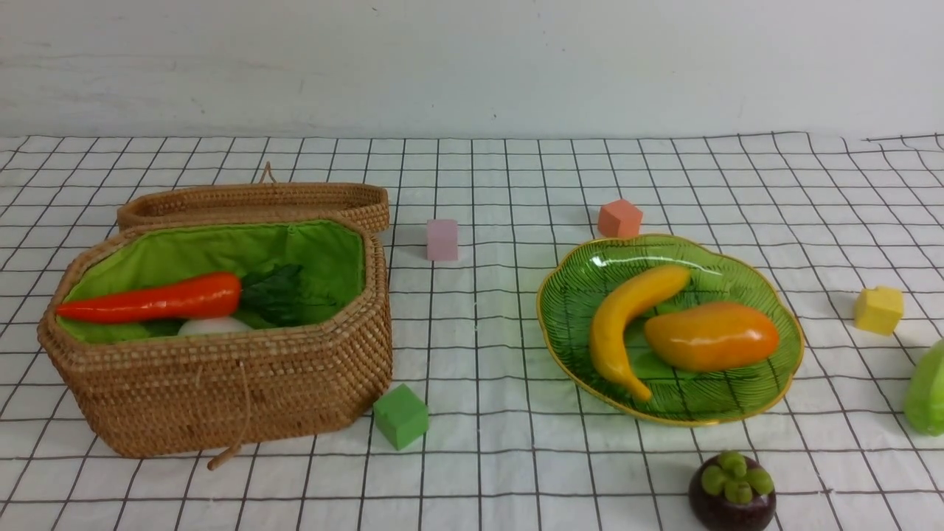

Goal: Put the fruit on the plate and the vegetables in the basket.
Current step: Take a chayote with your right arm and place it on the basket on the left.

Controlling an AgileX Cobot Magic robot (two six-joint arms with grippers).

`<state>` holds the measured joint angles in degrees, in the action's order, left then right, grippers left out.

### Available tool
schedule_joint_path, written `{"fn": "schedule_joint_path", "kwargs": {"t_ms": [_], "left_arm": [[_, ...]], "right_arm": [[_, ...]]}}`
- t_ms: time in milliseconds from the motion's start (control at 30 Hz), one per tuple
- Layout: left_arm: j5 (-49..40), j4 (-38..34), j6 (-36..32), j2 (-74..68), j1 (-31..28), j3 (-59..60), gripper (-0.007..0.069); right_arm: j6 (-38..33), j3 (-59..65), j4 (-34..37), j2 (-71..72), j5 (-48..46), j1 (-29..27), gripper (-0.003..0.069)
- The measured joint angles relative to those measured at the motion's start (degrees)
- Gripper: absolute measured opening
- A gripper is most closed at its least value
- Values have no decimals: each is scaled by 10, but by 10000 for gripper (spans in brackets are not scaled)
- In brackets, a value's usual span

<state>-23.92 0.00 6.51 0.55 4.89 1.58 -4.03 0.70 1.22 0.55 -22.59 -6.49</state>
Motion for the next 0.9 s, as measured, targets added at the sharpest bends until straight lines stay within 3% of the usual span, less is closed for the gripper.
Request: {"fn": "schedule_joint_path", "kwargs": {"t_ms": [367, 500, 633, 800, 900], "left_arm": [[0, 0, 0, 0, 0, 0, 24], [0, 0, 0, 0, 0, 0, 26], [0, 0, 0, 0, 0, 0, 26], [0, 0, 0, 0, 0, 0, 30], [0, 0, 0, 0, 0, 0, 34]], "right_arm": [[0, 0, -4, 0, 0, 0, 244], [0, 6, -12, 0, 43, 0, 244], [40, 8, 28, 0, 169, 0, 245], [151, 8, 103, 0, 367, 0, 245], [181, 8, 109, 0, 430, 0, 245]]}}
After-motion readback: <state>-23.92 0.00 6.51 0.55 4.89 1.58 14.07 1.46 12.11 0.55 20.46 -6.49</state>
